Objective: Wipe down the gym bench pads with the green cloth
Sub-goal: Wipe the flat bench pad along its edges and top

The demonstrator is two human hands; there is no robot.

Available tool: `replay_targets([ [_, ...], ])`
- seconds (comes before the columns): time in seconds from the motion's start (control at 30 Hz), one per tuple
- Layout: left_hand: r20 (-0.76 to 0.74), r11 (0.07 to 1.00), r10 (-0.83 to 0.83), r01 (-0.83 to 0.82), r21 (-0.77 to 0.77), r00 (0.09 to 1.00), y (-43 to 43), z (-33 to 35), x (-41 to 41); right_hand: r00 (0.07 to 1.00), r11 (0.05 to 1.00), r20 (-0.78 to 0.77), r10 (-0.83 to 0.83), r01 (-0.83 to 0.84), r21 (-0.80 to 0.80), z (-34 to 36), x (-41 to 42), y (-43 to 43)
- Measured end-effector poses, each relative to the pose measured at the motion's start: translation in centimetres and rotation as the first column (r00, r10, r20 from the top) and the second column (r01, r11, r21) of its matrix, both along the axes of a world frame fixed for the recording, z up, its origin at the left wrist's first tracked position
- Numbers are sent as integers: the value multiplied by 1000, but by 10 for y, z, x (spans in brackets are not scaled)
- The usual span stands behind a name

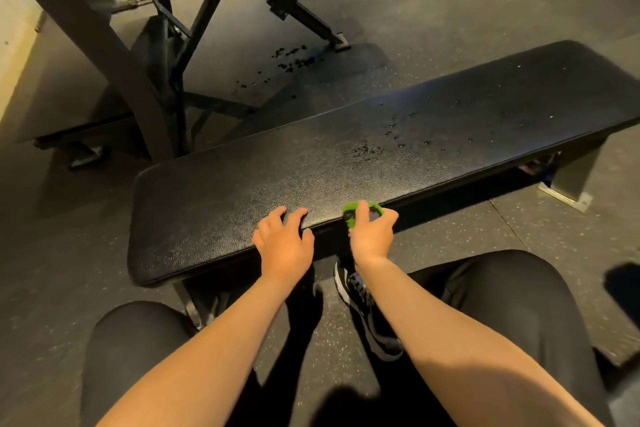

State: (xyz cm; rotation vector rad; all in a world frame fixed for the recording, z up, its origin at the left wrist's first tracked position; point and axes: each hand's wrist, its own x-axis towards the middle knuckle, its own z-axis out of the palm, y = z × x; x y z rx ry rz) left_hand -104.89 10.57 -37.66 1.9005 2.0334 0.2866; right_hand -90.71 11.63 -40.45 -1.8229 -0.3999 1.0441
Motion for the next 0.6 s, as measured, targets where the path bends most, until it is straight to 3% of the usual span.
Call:
replay_targets([
  [0.1,-8,998,-64,64,2,998,6,2,14,994,993,-7,113,-113,-26,-1,-14,-5],
  [0.23,-15,974,-224,224,27,974,16,6,42,979,994,-171,-108,109,-5,7,0,9],
  [0.37,-40,949,-315,313,-39,948,30,3,68,955,967,-155,-254,253,-30,8,24,23],
  [0.6,-29,973,-230,229,-27,973,33,-5,81,940,957,-179,-290,290,-23,10,71,31],
])
